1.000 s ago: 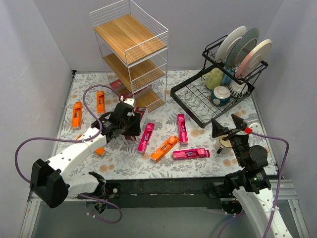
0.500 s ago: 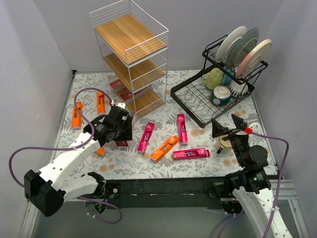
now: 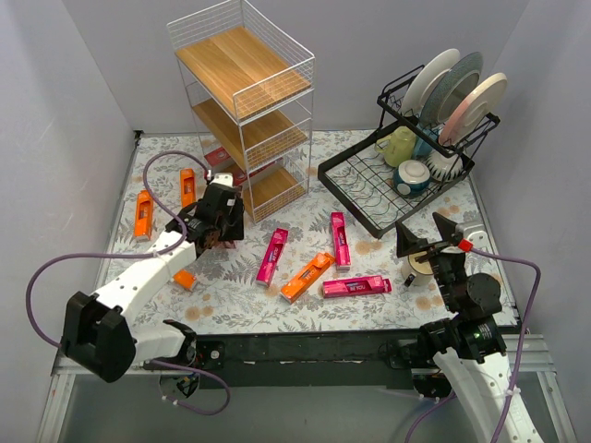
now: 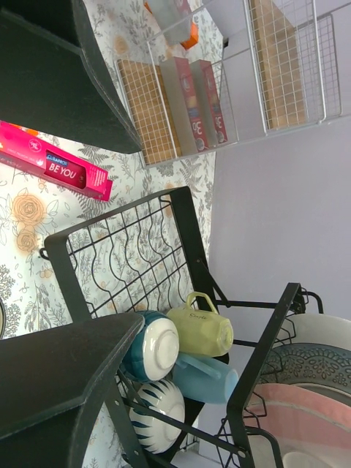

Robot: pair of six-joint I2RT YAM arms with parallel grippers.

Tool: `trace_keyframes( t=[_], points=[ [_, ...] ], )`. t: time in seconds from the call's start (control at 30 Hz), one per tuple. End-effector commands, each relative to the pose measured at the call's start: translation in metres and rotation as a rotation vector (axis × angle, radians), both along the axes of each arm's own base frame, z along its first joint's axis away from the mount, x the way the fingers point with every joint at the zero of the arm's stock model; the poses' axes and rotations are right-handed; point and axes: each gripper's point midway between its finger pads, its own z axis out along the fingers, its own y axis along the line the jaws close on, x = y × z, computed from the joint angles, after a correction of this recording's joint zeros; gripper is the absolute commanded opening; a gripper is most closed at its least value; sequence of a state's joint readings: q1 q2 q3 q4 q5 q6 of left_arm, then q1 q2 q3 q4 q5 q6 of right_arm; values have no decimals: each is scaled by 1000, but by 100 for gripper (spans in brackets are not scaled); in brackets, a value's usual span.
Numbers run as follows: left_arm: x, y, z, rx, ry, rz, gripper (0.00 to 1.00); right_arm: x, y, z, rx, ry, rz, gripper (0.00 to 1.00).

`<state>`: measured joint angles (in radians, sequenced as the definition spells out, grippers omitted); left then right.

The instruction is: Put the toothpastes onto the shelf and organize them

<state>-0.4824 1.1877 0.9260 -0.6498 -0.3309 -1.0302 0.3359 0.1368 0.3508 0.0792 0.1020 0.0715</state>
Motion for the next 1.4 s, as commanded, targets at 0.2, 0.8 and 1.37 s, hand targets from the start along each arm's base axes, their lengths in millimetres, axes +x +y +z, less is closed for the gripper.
trace_keyframes(
  t=[0.2,0.8,1.37],
  points=[
    [29,-49,10,-44,-119,-369,38,-9,-7,32,27,-87,-19,98],
    [4,-112,13,-187,-126,-640,38,-7,-6,29,25,-80,-18,98],
    [32,-73,-6,-107,-224,-367,34,-7,-5,29,23,-81,-15,99]
  ],
)
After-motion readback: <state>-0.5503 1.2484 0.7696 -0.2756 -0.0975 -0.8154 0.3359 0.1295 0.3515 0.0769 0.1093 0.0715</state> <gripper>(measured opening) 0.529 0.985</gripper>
